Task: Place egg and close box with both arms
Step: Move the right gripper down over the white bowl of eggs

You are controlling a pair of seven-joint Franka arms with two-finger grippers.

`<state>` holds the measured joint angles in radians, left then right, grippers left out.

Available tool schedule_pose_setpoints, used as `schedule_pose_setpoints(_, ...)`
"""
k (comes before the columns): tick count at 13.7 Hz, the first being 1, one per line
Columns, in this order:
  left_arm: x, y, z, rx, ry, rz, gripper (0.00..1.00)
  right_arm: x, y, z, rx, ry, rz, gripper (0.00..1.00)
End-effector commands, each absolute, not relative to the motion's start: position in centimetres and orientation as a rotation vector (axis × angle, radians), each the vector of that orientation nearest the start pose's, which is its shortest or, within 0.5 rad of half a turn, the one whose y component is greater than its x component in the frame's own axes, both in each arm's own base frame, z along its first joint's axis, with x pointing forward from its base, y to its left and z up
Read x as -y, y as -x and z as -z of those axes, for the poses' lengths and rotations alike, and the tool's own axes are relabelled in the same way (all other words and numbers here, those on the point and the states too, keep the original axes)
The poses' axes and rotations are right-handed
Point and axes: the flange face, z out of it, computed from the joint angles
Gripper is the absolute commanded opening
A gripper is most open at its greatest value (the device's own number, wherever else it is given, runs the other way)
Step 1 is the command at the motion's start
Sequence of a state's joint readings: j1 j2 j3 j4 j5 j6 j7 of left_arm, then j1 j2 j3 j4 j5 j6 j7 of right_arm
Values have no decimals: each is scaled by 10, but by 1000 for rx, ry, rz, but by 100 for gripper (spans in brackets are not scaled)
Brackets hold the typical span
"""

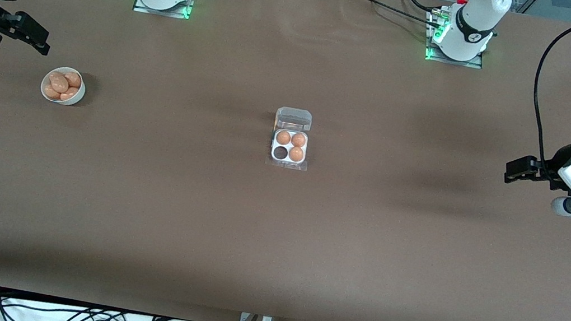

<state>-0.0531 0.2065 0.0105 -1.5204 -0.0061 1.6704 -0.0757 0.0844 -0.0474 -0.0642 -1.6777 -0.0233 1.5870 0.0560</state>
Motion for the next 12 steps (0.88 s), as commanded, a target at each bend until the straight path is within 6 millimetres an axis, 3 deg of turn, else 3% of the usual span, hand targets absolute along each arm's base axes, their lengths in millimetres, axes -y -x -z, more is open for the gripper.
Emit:
schedule_pose_setpoints(1,26,-618,-541,45,3156,-96,100,-10,-538,-607,-42,3168,-59,100)
schedule_pose_setpoints(4,26,-618,-541,45,3156,-96,100,-9,-548,-581,-22,3174,-147,100)
schedule_pose_setpoints(6,26,-618,-541,45,3156,-96,100,-10,-562,-546,71,3170,-253,100)
schedule_pose_setpoints(10,26,-618,-541,45,3156,-96,100,10,-584,-483,49,3157,-403,100)
schedule_pose_setpoints(12,26,-619,-540,45,3156,-98,100,25,-590,-466,33,3158,-392,100)
